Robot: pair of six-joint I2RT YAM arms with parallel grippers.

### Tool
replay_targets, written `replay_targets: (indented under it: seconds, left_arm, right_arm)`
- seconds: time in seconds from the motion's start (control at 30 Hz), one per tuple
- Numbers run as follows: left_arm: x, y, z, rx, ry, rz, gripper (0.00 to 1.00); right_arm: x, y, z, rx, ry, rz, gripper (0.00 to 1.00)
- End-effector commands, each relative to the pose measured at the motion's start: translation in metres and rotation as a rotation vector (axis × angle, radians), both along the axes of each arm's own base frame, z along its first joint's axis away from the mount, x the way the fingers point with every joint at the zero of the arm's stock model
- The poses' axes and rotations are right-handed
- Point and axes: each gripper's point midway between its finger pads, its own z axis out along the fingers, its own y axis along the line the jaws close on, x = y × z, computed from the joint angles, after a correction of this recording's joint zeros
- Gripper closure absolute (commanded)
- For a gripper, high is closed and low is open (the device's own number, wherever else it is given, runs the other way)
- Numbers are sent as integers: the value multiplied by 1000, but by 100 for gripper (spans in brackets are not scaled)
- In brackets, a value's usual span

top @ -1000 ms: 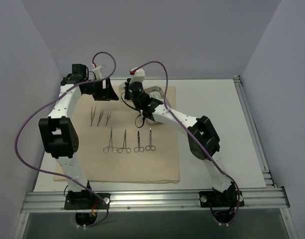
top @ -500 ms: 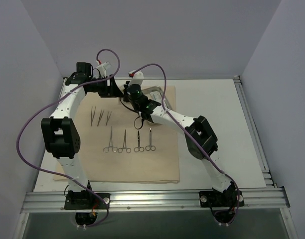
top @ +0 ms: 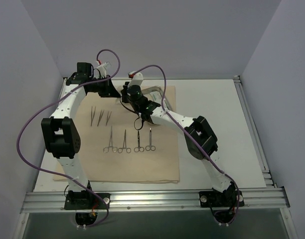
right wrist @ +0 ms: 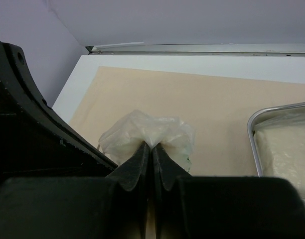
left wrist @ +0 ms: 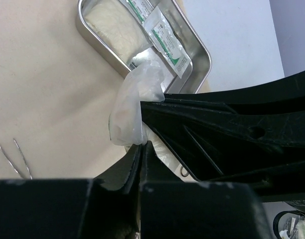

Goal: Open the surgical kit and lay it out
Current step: Place the medical item in the surgical kit.

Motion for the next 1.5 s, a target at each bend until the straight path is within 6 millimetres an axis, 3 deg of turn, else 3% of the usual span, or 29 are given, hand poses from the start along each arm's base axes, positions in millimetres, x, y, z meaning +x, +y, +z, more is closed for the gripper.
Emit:
replay_targets:
  seconds: [0.0, 0.07, 0.1, 0.13, 0.17, 0.23, 0.27, 0.3, 0.4, 0.43, 0.53, 0.63, 0.77, 0.9, 1.13, 1.47]
  left_arm:
    - [12, 3, 11, 14, -67, 9, 98]
    - [10, 8, 6, 35, -56, 10, 98]
    - [10, 15, 4, 45, -52, 20, 98]
    - [4, 20, 0, 55, -23, 19, 98]
    - [0, 25, -4, 75, -22, 5, 98]
    - [-13, 53, -14, 127, 18, 12, 98]
    - [-21, 64, -17, 163, 3, -15, 98]
    - [-28, 80, -20, 185, 15, -3, 98]
    - [-66, 108, -28, 238, 60, -46, 98]
    - [-83, 126, -27, 242, 97, -28, 98]
    - [-118, 166, -44, 282, 172, -20, 98]
    - [-147, 189, -65, 291, 268, -28, 98]
    - [-174, 231, -94, 286, 340, 14, 98]
    - [-181, 253, -116, 271, 389, 35, 98]
    - [-175, 273, -147, 295, 430, 5, 98]
    - [-160, 267, -147, 258, 370, 20, 98]
  right_arm:
    - [-9, 7, 46, 91, -64, 41, 100]
    - [-10, 9, 44, 73, -63, 77, 92]
    - [-12, 10, 44, 66, -61, 90, 83]
    - [-11, 8, 43, 57, -61, 94, 66]
    - [-12, 6, 39, 38, -51, 101, 61]
    - [-15, 1, 44, 21, -62, 113, 51]
    - [-16, -4, 38, 3, -51, 112, 50]
    - [-18, -9, 45, 1, -64, 112, 48]
    - [-21, -23, 48, -16, -72, 100, 46]
    - [-22, -26, 49, -20, -74, 99, 46]
    - [-23, -32, 50, -27, -76, 99, 46]
    - [-25, -34, 45, -32, -72, 107, 46]
    - [-27, -37, 40, -29, -65, 117, 46]
    - [-28, -39, 39, -35, -65, 118, 46]
    - [-28, -45, 39, -34, -66, 105, 46]
    - [-22, -53, 33, -42, -49, 82, 46]
